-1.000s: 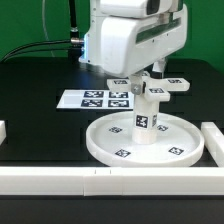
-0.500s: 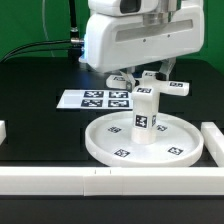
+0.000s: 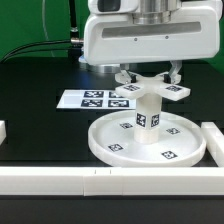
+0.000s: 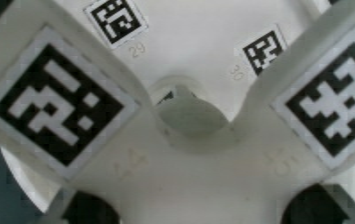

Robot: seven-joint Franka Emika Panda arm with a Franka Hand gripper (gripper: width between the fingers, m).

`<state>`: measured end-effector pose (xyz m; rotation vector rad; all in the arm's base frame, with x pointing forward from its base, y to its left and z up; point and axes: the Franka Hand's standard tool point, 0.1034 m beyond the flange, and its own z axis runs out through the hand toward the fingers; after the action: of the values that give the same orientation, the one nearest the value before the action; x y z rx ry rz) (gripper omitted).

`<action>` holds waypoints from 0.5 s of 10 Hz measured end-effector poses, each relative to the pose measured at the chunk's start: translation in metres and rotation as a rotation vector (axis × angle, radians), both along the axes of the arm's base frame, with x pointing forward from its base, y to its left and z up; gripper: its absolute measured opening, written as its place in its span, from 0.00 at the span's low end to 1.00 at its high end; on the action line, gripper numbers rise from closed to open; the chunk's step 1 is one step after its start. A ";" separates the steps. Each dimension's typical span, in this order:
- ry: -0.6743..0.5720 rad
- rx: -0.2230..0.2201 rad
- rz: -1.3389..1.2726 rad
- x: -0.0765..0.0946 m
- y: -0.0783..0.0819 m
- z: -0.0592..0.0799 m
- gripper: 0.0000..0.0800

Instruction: Assemble round table

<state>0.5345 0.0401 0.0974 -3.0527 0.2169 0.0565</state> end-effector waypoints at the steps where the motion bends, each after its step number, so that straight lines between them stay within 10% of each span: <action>1: -0.017 -0.004 -0.075 0.002 0.000 0.000 0.56; 5: -0.004 -0.005 -0.298 0.004 0.001 0.001 0.56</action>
Offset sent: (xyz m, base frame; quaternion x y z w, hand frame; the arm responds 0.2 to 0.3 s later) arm 0.0000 0.0000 0.0000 0.0000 0.0000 0.1938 0.9810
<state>0.5383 0.0409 0.0980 -2.9871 0.6680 0.0313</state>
